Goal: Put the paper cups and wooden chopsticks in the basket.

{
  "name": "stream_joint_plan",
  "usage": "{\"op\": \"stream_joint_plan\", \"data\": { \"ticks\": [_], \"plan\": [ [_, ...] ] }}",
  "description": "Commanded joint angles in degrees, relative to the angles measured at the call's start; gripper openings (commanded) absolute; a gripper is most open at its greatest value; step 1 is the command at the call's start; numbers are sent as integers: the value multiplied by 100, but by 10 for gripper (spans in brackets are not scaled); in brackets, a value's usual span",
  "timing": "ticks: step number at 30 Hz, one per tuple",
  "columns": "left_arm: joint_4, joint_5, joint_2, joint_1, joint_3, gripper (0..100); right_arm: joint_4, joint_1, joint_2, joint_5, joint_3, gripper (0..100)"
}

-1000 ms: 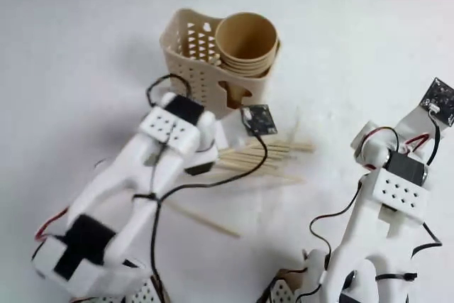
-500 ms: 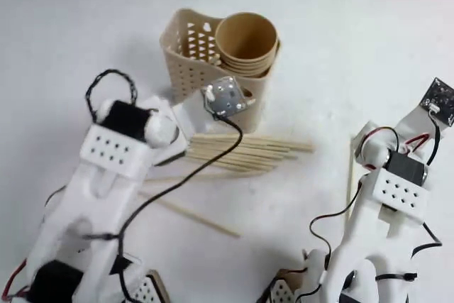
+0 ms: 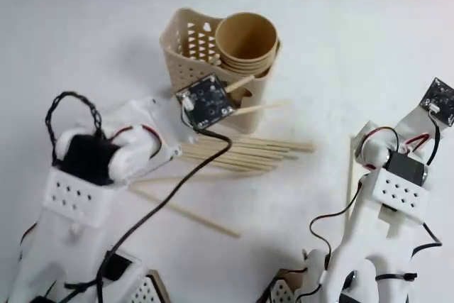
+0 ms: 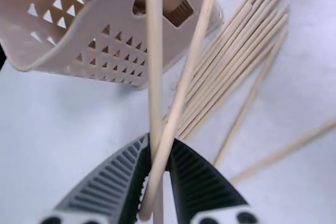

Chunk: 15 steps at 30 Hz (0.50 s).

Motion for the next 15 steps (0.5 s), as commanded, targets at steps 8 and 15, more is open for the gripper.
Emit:
{"op": "stream_joint_plan", "data": {
  "ticks": [8,15],
  "plan": [
    [26,316,-321,-602,-1020,22,-75,66,-84,70,-53,26],
    [26,677,-321,-769,-1609,23,-75,66,-84,70,-53,26]
  ]
}}
